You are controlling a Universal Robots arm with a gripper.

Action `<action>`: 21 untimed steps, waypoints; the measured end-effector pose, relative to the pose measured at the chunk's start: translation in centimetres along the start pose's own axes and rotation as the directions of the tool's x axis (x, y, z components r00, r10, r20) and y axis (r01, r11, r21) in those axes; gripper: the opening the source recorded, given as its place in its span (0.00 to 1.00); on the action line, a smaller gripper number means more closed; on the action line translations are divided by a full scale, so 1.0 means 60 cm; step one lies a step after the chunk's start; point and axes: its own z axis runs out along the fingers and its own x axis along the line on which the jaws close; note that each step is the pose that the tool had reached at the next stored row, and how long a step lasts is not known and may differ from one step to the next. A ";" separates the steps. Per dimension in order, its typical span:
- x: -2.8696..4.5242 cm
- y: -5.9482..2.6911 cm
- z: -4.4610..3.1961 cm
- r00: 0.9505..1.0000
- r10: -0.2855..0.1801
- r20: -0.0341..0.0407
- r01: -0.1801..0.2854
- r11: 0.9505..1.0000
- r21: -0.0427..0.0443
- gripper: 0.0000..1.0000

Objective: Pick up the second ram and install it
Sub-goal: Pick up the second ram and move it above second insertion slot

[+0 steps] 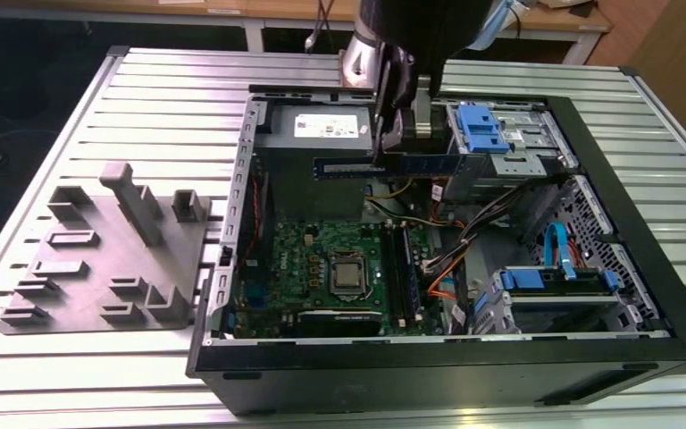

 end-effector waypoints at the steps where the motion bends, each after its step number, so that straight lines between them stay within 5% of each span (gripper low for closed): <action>1: 0.000 0.000 0.003 1.000 0.000 0.000 0.000 1.000 0.000 0.09; 21: 0.003 0.000 0.064 1.000 0.003 -0.001 -0.003 1.000 0.000 0.09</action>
